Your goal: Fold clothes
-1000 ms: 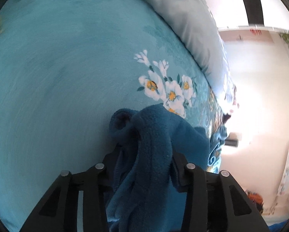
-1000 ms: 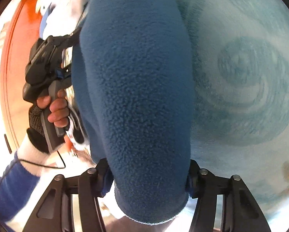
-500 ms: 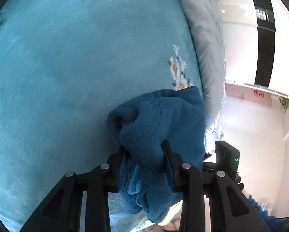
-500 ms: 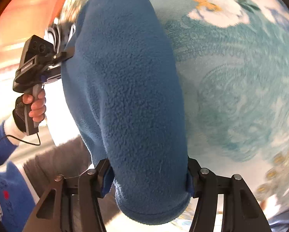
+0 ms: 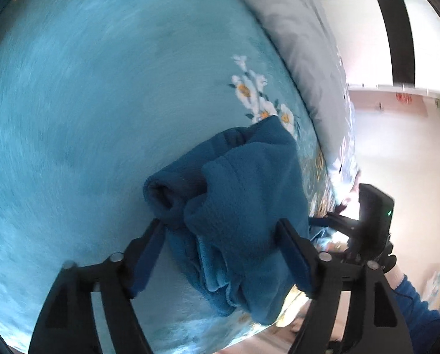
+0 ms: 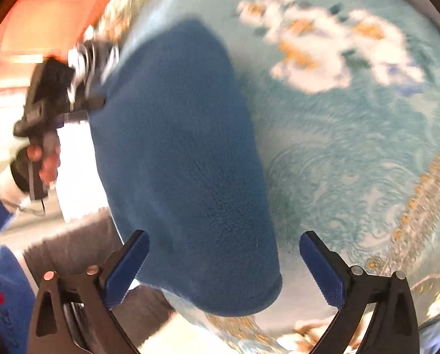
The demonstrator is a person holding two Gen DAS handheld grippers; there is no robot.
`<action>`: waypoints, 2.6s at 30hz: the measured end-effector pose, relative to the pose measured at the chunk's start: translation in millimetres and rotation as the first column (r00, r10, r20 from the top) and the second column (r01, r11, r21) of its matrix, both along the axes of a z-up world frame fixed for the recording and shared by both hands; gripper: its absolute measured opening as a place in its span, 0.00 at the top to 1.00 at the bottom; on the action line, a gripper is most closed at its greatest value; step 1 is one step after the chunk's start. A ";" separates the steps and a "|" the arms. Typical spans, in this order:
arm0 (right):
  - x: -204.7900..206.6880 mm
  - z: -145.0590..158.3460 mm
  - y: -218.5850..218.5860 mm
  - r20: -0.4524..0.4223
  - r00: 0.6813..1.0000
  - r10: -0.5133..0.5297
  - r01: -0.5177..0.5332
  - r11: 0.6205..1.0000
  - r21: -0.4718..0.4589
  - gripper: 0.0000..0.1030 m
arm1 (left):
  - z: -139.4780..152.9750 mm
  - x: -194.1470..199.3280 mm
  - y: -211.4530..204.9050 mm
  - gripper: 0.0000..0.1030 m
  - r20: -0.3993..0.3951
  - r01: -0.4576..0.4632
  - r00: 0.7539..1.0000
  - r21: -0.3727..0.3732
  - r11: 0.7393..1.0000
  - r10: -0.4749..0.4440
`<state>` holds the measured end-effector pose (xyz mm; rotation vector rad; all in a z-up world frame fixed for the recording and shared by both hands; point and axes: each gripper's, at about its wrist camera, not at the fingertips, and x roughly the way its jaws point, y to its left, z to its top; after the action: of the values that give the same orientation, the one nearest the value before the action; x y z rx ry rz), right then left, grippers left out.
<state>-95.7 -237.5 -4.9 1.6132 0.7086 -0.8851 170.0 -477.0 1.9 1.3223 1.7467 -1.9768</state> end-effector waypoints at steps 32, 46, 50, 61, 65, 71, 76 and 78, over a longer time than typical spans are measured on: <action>107.1 -0.9 114.7 0.212 0.246 -0.946 0.958 0.271 0.096 0.29 | 11.1 -95.2 -27.4 0.09 0.005 0.433 0.901 0.060 0.900 -0.434; 105.3 39.5 122.4 0.211 0.244 -0.947 0.968 0.250 0.002 0.86 | 30.1 -79.2 -43.5 0.79 -0.037 0.350 0.936 0.047 0.935 -0.349; 117.7 62.4 129.8 0.219 0.302 -0.928 0.953 0.299 -0.045 0.87 | 62.6 -56.9 -35.4 0.79 -0.108 0.412 0.906 0.008 0.911 -0.409; 170.2 9.1 125.5 0.070 0.399 -0.914 0.915 0.401 0.028 0.87 | -24.0 -4.7 -27.9 0.77 0.094 0.442 0.894 -0.031 0.897 -0.437; 174.3 -9.1 121.4 0.019 0.413 -0.910 0.910 0.414 0.026 0.87 | -40.7 -12.7 -22.7 0.71 0.141 0.472 0.877 -0.065 0.879 -0.460; 173.6 -19.3 118.8 -0.002 0.420 -0.907 0.907 0.420 0.020 0.86 | -47.3 -21.9 -18.1 0.66 0.177 0.483 0.869 -0.097 0.870 -0.462; 171.9 -13.6 120.1 -0.008 0.423 -0.906 0.906 0.423 0.019 0.85 | -37.0 -18.5 -24.5 0.60 0.185 0.455 0.879 -0.058 0.888 -0.439; 170.3 -11.2 120.9 -0.010 0.431 -0.902 0.902 0.430 0.016 0.85 | -16.9 -14.0 -28.7 0.60 0.175 0.447 0.887 -0.090 0.890 -0.428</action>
<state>74.6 -116.6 -16.1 2.0093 -0.2898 -1.6467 156.0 -505.7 -15.0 1.8971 1.3093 -2.0911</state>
